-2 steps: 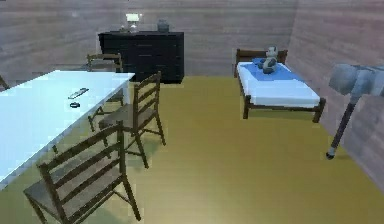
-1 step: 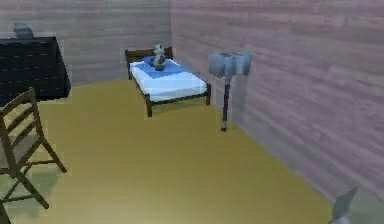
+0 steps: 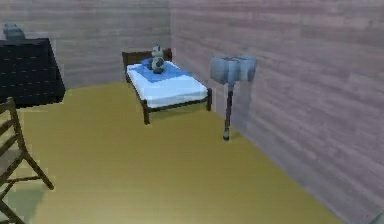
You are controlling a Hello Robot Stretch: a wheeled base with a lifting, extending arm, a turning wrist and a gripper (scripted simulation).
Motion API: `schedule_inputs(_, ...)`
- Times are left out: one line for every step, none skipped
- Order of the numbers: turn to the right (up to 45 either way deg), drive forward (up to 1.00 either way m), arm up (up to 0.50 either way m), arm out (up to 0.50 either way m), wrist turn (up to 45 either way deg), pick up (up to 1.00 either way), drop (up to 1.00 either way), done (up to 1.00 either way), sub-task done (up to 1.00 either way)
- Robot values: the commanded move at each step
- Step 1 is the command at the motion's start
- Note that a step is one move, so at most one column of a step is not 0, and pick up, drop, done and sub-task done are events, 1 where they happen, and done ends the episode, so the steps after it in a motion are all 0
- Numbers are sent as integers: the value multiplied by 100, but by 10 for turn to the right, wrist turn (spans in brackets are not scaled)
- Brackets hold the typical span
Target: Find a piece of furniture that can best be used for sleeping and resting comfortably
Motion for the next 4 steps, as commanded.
schedule_inputs(90,0,0,0,0,0,0,0,0)
schedule_inputs(0,50,0,0,0,0,0,0,0)
schedule_inputs(-270,0,0,0,0,0,0,0,0)
schedule_inputs(0,45,0,0,0,0,0,0,0)
